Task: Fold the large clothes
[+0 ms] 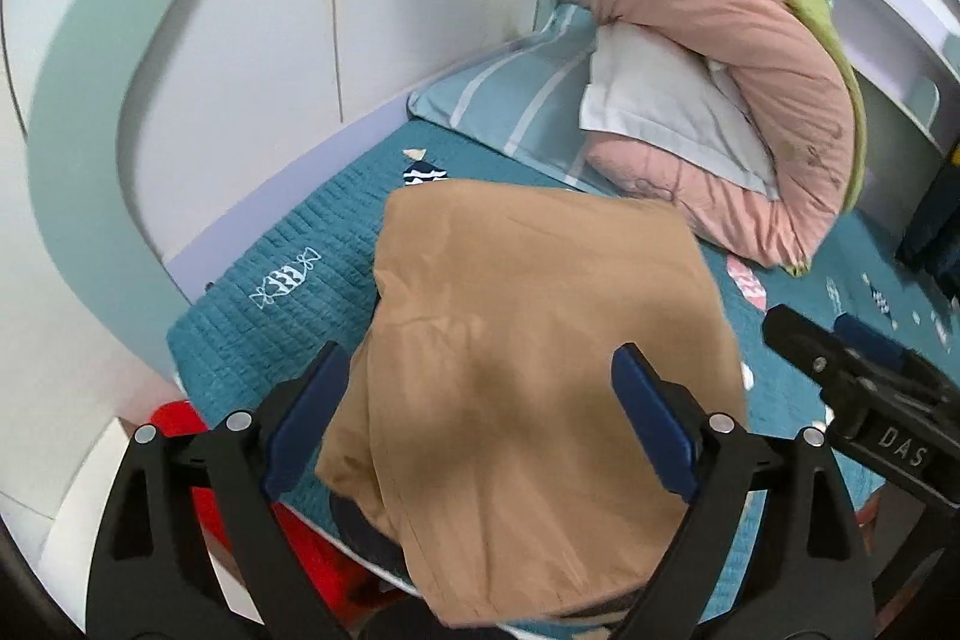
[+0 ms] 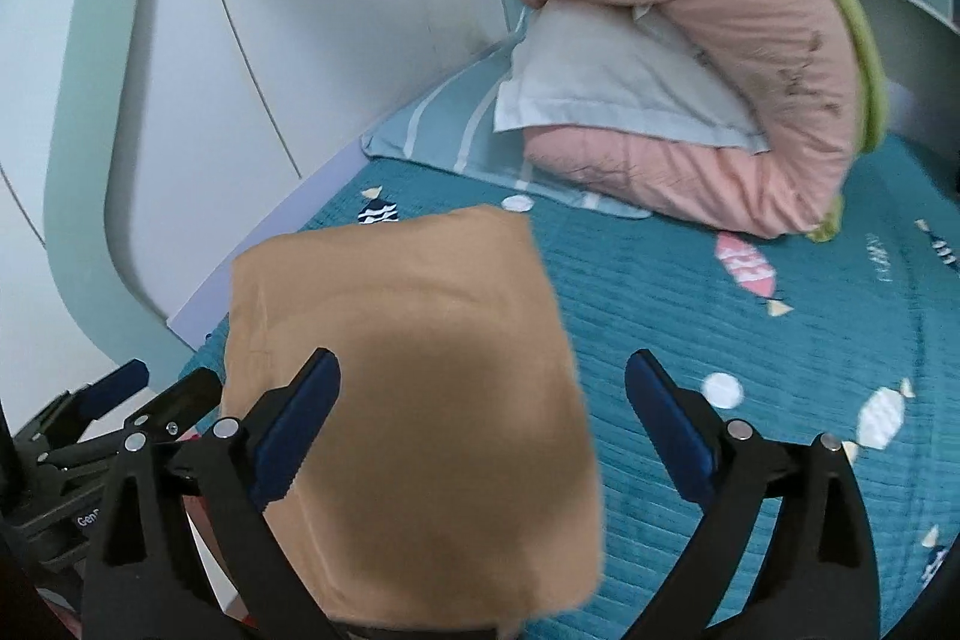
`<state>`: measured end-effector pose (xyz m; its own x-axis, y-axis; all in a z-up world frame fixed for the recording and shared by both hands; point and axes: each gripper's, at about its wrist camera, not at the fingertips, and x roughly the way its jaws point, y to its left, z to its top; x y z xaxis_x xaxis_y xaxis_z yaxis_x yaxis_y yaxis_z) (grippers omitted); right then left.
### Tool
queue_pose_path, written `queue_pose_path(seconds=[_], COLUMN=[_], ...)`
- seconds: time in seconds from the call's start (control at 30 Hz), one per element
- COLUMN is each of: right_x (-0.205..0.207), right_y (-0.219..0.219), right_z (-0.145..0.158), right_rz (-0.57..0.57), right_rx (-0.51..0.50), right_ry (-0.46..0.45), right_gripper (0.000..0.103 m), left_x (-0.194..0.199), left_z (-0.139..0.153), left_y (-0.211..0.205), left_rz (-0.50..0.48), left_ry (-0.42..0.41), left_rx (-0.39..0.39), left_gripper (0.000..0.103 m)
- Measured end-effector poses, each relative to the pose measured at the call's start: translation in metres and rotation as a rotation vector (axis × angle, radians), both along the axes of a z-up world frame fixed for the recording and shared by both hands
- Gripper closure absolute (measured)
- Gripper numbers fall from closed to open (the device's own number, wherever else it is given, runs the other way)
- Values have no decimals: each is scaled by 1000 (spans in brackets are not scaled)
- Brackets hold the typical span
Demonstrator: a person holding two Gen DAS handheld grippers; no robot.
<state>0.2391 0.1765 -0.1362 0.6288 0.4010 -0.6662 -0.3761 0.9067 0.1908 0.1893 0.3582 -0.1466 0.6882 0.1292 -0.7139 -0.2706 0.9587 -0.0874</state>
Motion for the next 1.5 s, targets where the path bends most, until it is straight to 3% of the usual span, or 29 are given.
queue_pose_path(seconds=[0.33, 0.57, 0.73, 1.1, 1.5], right_x=[-66, -115, -144, -188, -212], right_y=[-94, -140, -168, -215, -233], right_z=[20, 17, 18, 26, 28], right_rz=[-104, -169, -187, -276, -322], right_rx=[4, -92, -51, -38, -44], right_ry=[-57, -81, -109, -210, -293], right_gripper=[8, 8, 8, 8, 8], left_x=[-61, -102, -124, -164, -177], left_z=[17, 24, 29, 37, 37], left_y=[-82, -132, -165, -222, -244], left_rz=[-61, -91, -127, -150, -146], left_ry=[-19, -48, -64, -135, -170], left_rx=[0, 29, 53, 105, 134], left_gripper=[13, 13, 12, 11, 11])
